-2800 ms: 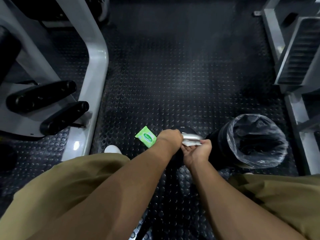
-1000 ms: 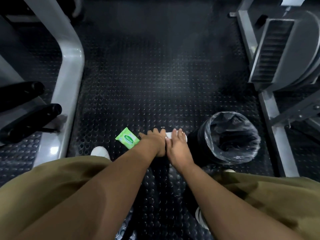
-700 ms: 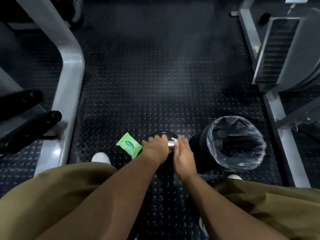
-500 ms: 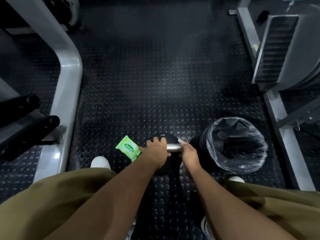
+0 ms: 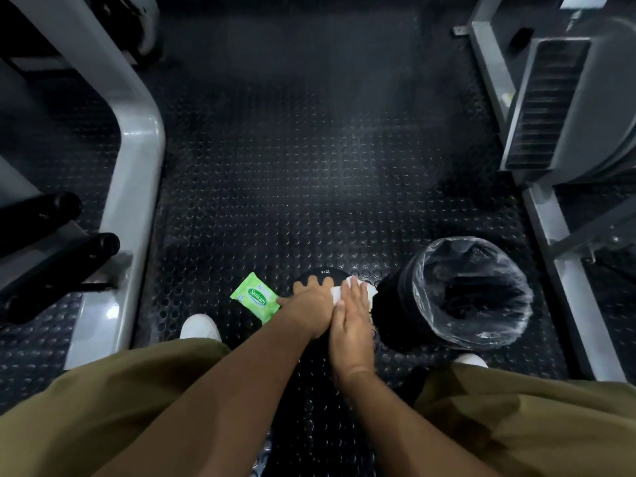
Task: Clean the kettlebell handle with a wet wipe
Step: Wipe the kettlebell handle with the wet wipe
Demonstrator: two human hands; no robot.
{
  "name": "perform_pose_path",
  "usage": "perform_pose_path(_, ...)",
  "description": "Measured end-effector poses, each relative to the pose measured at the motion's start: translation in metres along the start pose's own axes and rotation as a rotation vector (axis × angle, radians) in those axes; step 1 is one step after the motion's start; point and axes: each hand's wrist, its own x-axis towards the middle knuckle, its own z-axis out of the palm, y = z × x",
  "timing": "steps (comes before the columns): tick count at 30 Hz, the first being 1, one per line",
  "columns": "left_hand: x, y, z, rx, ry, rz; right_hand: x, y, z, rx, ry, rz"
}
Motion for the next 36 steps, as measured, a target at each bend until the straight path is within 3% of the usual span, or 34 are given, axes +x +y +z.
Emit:
perform_pose_path(4,-0.001,-0.004,0.003,-0.019,0.017,0.026,0.041,0.006,-0.017,0.219,0.094,0.407)
perform_pose_path(7,-0.001,-0.004,0.002,-0.026,0.023,0.039,0.064,0.003,-0.037,0.571,0.045,0.709)
perform_pose_path(9,-0.001,-0.003,0.001,-0.035,0.014,0.03,0.071,0.0,-0.042,0.597,-0.008,0.798)
perform_pose_path(14,-0.001,-0.003,-0.001,-0.058,-0.013,0.019,0.089,0.01,-0.036,0.506,-0.078,0.842)
perform_pose_path(20,0.003,0.001,-0.004,-0.052,-0.048,-0.02,0.092,0.002,-0.035,0.293,-0.121,0.769)
perform_pose_path(25,0.0,-0.002,-0.004,-0.007,-0.035,-0.008,0.056,-0.023,-0.021,-0.082,-0.041,0.467)
perform_pose_path(29,-0.001,-0.001,-0.004,-0.011,-0.035,0.006,0.019,-0.032,-0.004,-0.033,0.002,0.289)
perform_pose_path(31,-0.002,-0.002,-0.004,-0.002,-0.018,0.008,0.029,-0.022,-0.004,0.036,0.037,0.354)
perform_pose_path(33,-0.002,-0.002,-0.002,-0.028,-0.014,0.009,0.05,-0.007,-0.008,0.093,0.089,0.534)
perform_pose_path(36,-0.003,-0.003,-0.004,-0.051,-0.008,0.037,0.073,0.003,-0.018,0.412,0.109,0.769)
